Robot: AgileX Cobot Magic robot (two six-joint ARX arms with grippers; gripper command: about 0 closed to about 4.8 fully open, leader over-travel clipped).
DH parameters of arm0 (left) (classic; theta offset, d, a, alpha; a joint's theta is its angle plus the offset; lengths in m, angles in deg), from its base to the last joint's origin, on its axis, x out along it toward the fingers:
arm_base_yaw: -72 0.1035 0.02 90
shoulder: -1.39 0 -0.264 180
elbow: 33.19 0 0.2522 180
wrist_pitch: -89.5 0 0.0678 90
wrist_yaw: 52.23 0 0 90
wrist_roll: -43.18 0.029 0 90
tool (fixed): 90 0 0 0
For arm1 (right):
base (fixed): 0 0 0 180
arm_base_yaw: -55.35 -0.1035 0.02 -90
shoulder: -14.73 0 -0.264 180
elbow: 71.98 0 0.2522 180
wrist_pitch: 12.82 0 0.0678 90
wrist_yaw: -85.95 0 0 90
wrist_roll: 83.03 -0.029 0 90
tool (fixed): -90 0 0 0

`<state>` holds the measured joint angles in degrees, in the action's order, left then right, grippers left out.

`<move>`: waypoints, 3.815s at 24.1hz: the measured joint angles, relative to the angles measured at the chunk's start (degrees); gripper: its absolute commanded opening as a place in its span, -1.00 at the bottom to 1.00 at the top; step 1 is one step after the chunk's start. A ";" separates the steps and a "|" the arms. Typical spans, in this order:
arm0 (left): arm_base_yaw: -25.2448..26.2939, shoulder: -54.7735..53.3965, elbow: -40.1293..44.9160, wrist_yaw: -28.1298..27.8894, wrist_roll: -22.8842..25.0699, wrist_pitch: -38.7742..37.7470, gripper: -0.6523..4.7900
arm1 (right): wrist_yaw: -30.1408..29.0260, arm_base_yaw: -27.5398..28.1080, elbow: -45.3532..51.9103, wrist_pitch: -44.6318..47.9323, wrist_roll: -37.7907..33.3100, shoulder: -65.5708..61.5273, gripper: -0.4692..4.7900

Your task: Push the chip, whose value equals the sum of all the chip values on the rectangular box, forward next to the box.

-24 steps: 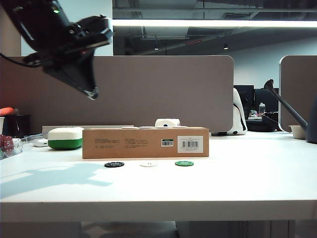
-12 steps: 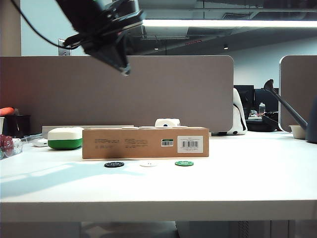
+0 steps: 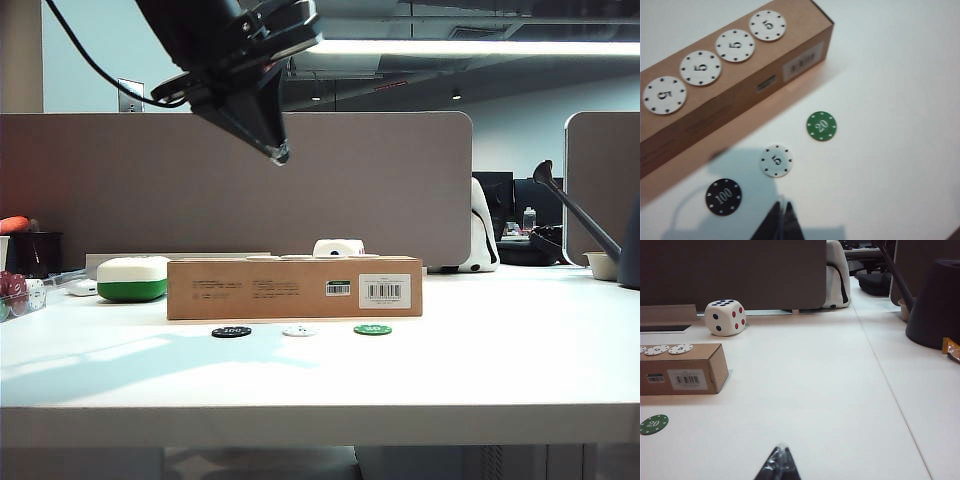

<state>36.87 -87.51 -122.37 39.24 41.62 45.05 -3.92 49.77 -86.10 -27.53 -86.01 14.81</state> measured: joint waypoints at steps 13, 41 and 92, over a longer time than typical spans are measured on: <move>3.02 0.00 0.00 -0.39 0.00 0.02 -0.78 | -11.04 -0.07 0.02 6.64 -29.62 0.00 -0.84; 3.04 0.00 0.00 -0.22 0.00 0.70 -0.78 | -14.43 -17.22 -49.03 -9.73 -12.46 -78.88 -0.84; 3.04 0.00 0.00 -0.22 0.00 1.16 -0.78 | -5.16 -23.04 -62.75 -0.26 -2.93 -109.31 -0.84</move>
<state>39.91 -87.51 -122.37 39.02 41.62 46.20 -9.08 26.73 -148.85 -27.79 -88.94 -94.50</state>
